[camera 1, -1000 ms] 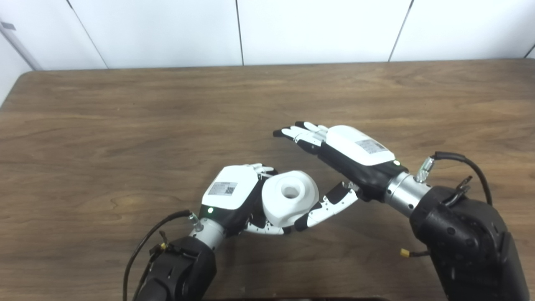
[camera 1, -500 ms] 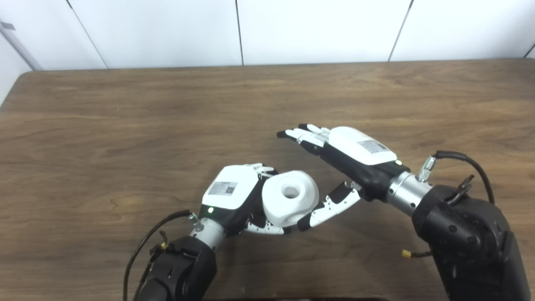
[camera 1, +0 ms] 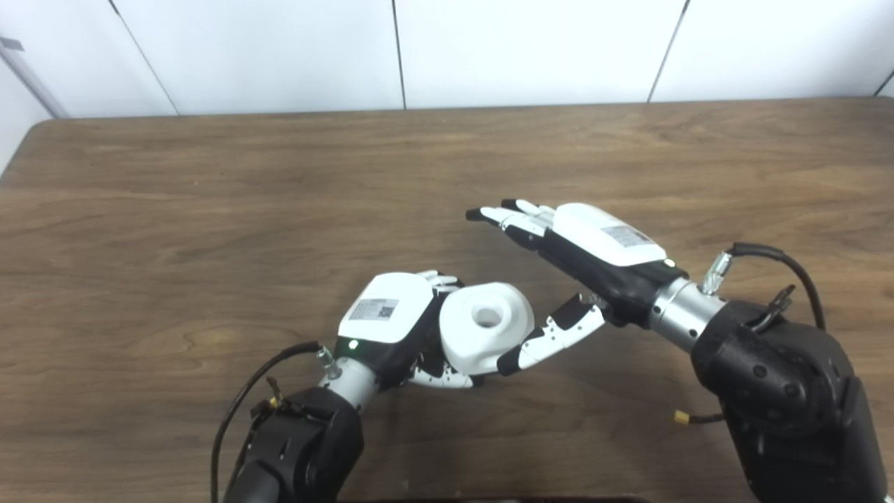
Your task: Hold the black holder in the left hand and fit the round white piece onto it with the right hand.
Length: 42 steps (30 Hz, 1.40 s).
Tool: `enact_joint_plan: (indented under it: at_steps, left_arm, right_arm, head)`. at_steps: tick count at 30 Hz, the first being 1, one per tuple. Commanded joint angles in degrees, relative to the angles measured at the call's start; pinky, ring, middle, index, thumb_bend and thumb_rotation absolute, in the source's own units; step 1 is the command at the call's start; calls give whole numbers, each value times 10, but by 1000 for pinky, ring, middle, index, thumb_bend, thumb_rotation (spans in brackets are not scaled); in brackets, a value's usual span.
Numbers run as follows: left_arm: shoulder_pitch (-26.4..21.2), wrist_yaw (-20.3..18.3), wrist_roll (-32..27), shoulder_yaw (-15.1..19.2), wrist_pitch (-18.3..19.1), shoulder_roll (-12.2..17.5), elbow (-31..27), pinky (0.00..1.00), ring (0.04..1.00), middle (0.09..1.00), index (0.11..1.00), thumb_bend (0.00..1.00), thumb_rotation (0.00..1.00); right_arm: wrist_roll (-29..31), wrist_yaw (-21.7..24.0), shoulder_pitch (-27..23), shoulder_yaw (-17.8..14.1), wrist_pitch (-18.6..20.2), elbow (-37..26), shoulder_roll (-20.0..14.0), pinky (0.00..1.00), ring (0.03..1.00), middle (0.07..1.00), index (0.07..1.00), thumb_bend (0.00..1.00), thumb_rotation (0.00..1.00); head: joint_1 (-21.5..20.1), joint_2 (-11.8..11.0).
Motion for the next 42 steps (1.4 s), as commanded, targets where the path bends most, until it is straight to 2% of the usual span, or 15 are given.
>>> enact_joint_plan:
  at_steps: [1,3,11,14,21,26,34,42]
  left_arm:
    - [2,-53,5,-1,18,1,-1,860,917,885,813,792,256]
    - [-4,-78,10,1,25,1,-5,872,935,905,850,802,268]
    - [-14,-134,44,7,19,11,-12,869,938,916,874,810,276]
    - [-17,-170,65,12,17,17,-19,873,945,924,891,818,291]
    - [-19,-227,73,33,11,27,-35,862,942,927,908,823,297]
    - [-15,-234,79,46,5,32,-41,861,935,915,894,832,277]
    - [-17,-263,94,79,-8,46,-50,875,944,925,903,835,318]
    - [-20,-259,75,117,-15,66,-54,843,934,926,905,870,338]
  right_arm:
    - [6,-13,-23,-10,-7,-12,-6,1000,1000,948,965,1000,429]
    - [8,-10,-28,-12,-7,-12,-10,1000,1000,950,968,1000,428]
    - [18,3,-56,-18,0,-12,-30,1000,1000,955,973,1000,438]
    - [24,2,-62,-21,1,-10,-33,1000,1000,957,975,1000,444]
    - [29,-9,-72,-17,-3,2,-30,1000,1000,956,975,1000,440]
    - [33,-8,-75,-17,-2,5,-28,1000,1000,957,978,1000,446]
    - [31,-14,-75,-13,-6,10,-28,1000,1000,955,976,1000,452]
    - [35,-18,-73,-11,-5,15,-28,1000,1000,956,976,1000,446]
  head:
    - [1,1]
    - [3,-1]
    - [12,-3]
    - [16,-3]
    - [21,-4]
    - [23,-5]
    - [30,-6]
    - [38,-9]
